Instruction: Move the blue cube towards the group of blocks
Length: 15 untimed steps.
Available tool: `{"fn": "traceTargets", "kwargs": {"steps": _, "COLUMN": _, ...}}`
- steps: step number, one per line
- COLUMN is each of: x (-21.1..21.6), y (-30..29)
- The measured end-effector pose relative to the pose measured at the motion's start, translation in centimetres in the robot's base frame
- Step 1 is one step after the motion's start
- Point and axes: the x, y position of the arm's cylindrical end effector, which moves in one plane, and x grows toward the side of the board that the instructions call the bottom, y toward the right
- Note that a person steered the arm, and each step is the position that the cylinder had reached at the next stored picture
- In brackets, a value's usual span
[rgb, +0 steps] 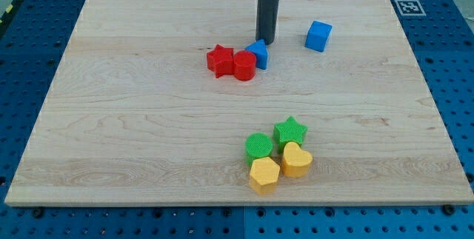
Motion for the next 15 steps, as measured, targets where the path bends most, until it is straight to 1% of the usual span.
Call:
{"fn": "traceTargets", "kwargs": {"steps": 1, "x": -2.0, "y": 2.2}}
{"fn": "traceTargets", "kwargs": {"steps": 2, "x": -4.4, "y": 6.5}}
{"fn": "traceTargets", "kwargs": {"steps": 3, "x": -4.3, "y": 16.4}}
{"fn": "traceTargets", "kwargs": {"steps": 4, "x": -3.7, "y": 21.9}}
{"fn": "traceTargets", "kwargs": {"steps": 5, "x": -2.1, "y": 20.4}}
{"fn": "traceTargets", "kwargs": {"steps": 6, "x": -1.1, "y": 17.1}}
{"fn": "traceTargets", "kwargs": {"steps": 8, "x": -0.9, "y": 9.3}}
{"fn": "traceTargets", "kwargs": {"steps": 9, "x": -0.9, "y": 6.7}}
{"fn": "traceTargets", "kwargs": {"steps": 10, "x": -0.7, "y": 6.9}}
{"fn": "traceTargets", "kwargs": {"steps": 11, "x": 0.6, "y": 11.1}}
{"fn": "traceTargets", "kwargs": {"steps": 12, "x": 0.8, "y": 12.3}}
{"fn": "traceTargets", "kwargs": {"steps": 13, "x": 0.8, "y": 9.6}}
{"fn": "traceTargets", "kwargs": {"steps": 15, "x": 0.8, "y": 2.3}}
